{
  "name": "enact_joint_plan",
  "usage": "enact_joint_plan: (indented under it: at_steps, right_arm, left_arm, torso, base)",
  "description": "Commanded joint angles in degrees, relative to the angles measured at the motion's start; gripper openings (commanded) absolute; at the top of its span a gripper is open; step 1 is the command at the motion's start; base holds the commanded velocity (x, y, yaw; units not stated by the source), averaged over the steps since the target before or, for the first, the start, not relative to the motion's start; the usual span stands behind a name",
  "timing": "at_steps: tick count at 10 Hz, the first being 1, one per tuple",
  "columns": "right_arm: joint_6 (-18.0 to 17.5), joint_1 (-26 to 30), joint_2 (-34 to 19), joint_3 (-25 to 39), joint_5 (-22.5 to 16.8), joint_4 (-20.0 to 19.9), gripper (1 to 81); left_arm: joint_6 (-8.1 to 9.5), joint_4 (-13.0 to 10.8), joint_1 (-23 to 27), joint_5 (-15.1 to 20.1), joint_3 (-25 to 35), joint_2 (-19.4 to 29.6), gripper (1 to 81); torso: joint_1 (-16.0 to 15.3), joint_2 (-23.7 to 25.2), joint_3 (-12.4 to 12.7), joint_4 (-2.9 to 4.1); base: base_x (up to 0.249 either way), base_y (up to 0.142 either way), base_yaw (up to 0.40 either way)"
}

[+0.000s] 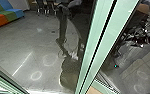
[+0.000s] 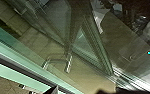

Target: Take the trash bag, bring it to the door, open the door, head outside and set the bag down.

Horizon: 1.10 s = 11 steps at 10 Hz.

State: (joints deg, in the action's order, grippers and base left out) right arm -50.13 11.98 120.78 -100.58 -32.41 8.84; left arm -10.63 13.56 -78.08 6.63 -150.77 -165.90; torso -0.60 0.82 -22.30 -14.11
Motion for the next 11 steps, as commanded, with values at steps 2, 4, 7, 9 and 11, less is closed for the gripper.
enact_joint_plan:
  at_steps: [2,4,7,9,11]
  right_arm:
    - [3.18,13.18,-1.48,-3.64,0.88,5.31,81.1]
    - [4.16,14.59,-2.10,-4.17,-0.37,5.22,81.1]
    - [5.30,14.68,-4.64,-3.47,-0.89,5.14,81.1]
    - [5.74,14.68,-6.49,-2.15,-1.33,5.05,81.1]
    - [5.92,14.68,-8.07,-1.71,-1.34,5.05,81.1]
  left_arm:
    - [0.00,0.68,0.52,5.06,0.48,-0.05,1.0]
    - [0.00,0.68,0.51,5.06,0.48,-0.22,1.0]
    - [0.00,0.68,0.60,5.06,0.48,-0.22,1.0]
    - [0.00,0.59,0.60,5.06,0.48,-0.22,1.0]
    - [0.00,0.51,0.60,5.06,0.48,-0.14,1.0]
  torso:
    - [0.00,0.00,0.00,0.00]
    - [0.00,0.00,0.00,0.00]
    - [0.00,0.00,0.00,0.00]
    - [0.00,0.00,2.47,0.00]
    - [-0.02,0.00,3.78,0.00]
  base:
    - [0.000,0.000,0.000]
    - [0.000,0.000,0.000]
    - [0.000,0.000,0.000]
    - [0.000,0.000,0.000]
    - [0.000,0.000,0.000]
